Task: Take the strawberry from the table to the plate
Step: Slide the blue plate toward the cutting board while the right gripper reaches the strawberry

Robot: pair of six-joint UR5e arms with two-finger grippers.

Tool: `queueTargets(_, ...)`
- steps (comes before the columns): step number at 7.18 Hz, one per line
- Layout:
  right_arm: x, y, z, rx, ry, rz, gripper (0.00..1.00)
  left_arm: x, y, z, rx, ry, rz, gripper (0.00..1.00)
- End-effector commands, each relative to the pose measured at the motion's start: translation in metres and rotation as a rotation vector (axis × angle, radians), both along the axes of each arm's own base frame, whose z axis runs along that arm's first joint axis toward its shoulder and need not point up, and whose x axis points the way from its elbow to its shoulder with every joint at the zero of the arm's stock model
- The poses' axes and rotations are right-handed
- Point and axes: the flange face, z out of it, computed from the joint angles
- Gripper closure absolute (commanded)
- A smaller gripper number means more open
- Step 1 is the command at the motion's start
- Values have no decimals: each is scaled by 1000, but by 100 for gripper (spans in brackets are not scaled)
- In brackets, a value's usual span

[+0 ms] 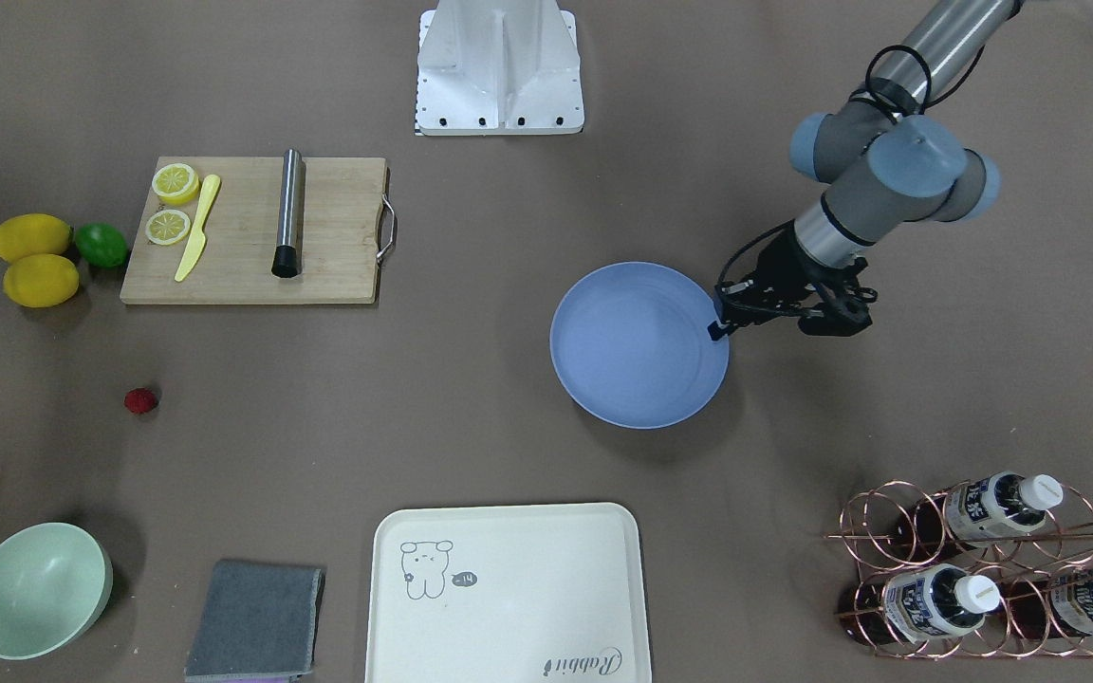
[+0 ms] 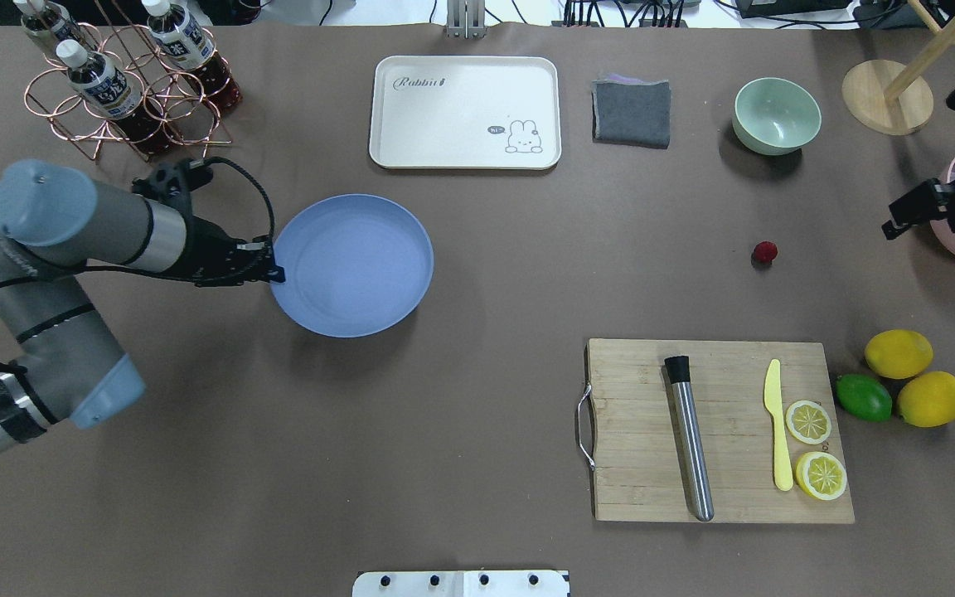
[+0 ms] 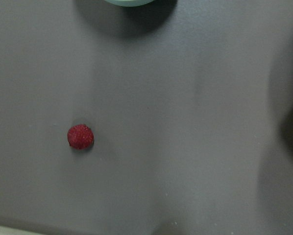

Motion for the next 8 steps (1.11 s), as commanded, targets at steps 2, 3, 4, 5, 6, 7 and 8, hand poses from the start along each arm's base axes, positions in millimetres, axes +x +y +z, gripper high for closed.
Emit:
queueTargets(2, -88, -17, 28, 17, 19, 61, 3, 120, 64, -90, -11, 6, -8, 100)
queueTargets(3, -114, -11, 36, 32, 20, 77, 5, 133, 76, -99, -22, 16, -16, 100)
queueTargets(4, -133, -22, 30, 43, 25, 69, 5, 140, 81, -101, -26, 16, -10, 100)
queueTargets(5, -154, -33, 24, 42, 31, 70, 5, 144, 85, -101, -19, 13, -18, 100)
queueTargets(6, -158, -32, 23, 47, 27, 71, 5, 144, 85, -101, -19, 13, -18, 100)
queueTargets(7, -166, -29, 24, 49, 29, 60, 5, 143, 85, -99, -19, 12, -18, 96)
queueTargets(8, -165, -28, 25, 51, 28, 60, 13, 144, 85, -102, -17, 14, -18, 26)
